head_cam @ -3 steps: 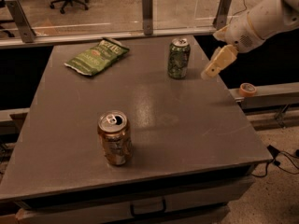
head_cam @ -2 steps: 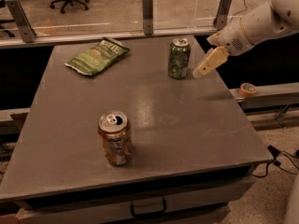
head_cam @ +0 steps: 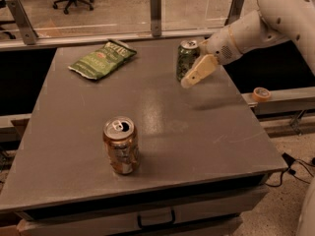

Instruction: Knock green can over

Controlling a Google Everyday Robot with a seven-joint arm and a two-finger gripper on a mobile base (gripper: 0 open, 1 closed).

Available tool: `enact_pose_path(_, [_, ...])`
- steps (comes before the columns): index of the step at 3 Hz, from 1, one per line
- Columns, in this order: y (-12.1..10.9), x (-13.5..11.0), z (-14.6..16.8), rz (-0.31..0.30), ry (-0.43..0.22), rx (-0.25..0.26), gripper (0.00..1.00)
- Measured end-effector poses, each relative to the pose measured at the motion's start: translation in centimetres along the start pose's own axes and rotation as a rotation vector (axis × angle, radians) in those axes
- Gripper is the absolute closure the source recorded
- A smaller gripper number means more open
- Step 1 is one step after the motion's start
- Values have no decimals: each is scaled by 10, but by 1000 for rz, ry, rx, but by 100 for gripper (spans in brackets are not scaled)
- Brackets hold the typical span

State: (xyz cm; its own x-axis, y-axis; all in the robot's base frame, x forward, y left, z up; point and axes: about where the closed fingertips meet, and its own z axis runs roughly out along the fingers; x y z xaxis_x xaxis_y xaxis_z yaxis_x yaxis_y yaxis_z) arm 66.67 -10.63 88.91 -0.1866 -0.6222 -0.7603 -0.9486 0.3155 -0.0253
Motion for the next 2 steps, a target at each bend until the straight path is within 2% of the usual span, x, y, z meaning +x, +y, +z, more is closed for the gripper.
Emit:
enact_pose_path(1, [47,-35,21,-79,-31,-100,0])
enact_pose_path(2, [87,-77,23,-168,-88,-173,0])
